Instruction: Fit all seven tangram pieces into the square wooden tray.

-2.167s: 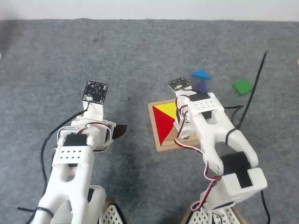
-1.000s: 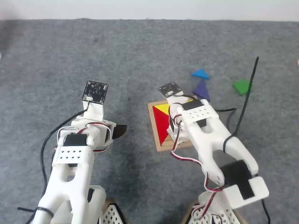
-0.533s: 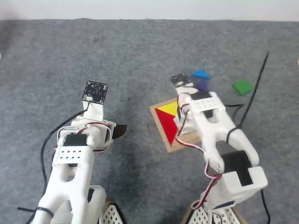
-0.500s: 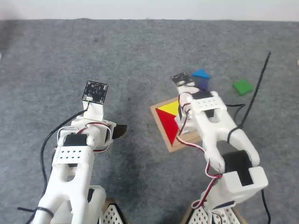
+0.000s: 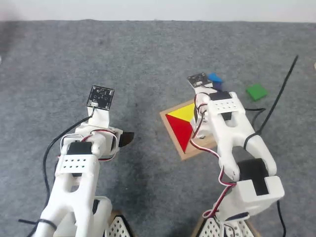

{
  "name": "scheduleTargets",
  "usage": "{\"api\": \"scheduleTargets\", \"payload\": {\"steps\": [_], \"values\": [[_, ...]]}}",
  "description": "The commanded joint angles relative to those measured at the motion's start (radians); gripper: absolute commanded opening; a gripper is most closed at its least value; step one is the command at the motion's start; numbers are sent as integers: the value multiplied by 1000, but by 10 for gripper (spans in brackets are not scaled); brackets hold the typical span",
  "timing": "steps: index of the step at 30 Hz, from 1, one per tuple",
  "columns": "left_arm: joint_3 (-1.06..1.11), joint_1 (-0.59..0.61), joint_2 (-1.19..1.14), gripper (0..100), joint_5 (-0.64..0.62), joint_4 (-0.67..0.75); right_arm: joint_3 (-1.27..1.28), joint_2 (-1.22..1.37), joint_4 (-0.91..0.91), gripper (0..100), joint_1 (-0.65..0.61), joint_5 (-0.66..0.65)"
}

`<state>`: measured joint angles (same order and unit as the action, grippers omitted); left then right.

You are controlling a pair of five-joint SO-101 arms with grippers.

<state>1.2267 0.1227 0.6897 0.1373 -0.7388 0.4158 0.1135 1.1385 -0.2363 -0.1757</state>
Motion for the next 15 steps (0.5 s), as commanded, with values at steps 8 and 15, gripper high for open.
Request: {"api": "scheduleTargets", "payload": {"steps": [8,15], "values": [[-4,3,25,346,8,21,-41,-180,15,299,44,60],[-24,28,26,346,8,20,176,-638,5,299,107,54]]}}
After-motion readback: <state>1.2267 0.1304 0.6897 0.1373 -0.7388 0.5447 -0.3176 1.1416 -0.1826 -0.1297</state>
